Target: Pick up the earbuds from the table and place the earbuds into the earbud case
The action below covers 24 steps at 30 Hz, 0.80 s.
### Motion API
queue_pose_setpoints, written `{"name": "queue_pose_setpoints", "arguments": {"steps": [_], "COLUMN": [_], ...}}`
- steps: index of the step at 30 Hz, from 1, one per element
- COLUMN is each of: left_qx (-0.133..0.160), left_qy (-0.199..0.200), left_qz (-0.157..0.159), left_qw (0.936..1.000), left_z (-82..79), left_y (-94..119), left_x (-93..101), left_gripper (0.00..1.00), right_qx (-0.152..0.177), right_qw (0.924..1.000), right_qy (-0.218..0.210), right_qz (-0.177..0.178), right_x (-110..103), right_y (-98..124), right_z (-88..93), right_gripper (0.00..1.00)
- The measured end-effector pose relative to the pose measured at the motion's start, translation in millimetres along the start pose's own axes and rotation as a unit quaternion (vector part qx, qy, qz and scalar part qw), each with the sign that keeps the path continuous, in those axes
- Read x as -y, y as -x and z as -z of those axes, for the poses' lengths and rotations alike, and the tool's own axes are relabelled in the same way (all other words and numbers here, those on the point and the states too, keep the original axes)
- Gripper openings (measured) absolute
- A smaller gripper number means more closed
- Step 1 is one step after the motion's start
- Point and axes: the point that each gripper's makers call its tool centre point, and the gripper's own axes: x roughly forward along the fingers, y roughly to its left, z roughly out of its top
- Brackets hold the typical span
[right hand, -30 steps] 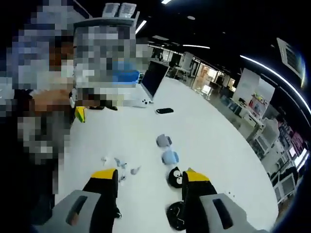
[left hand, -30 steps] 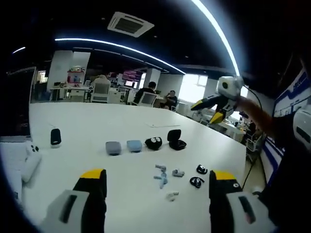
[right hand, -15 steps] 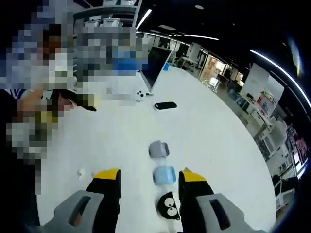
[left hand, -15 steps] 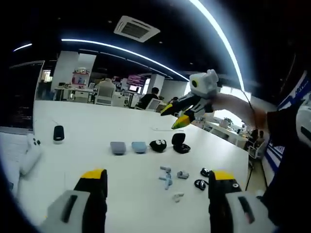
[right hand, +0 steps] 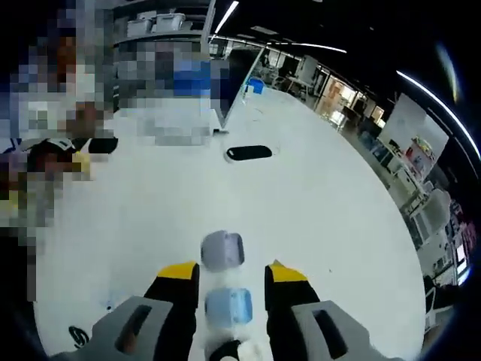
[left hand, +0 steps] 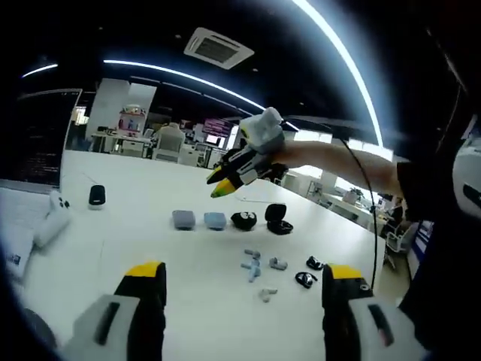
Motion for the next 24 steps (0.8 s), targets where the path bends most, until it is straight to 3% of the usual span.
{"name": "queue_pose_setpoints", "arguments": {"steps": [9,20,24], "left_qx": [0.007,0.011,0.01], "left_qy": [0.007,0.009,0.012], "left_qz": [-0.009,-0.013,-0.014], "left_qw": [0.9999,0.9998,0.9998], "left_z": [0.6,3.6,6.8], "left_y": [8,14,15], "left_x": [-6.2,-5.7,-7.2], "left_gripper": [0.85,0.85,0.84], "right_qx": [-0.031,-0.078,-0.082], "right_qw": [0.9994,0.9965,0.9965], "right_qy": [0.013,0.027,0.01], "right_qz": [-0.002,-0.013,-0.017], "right_x": [25,33,39], "right_y": [-41,-78,-83], "right_z": [-5.3,10.9,16.2], "right_gripper": [0.25,0.18,0.16]}}
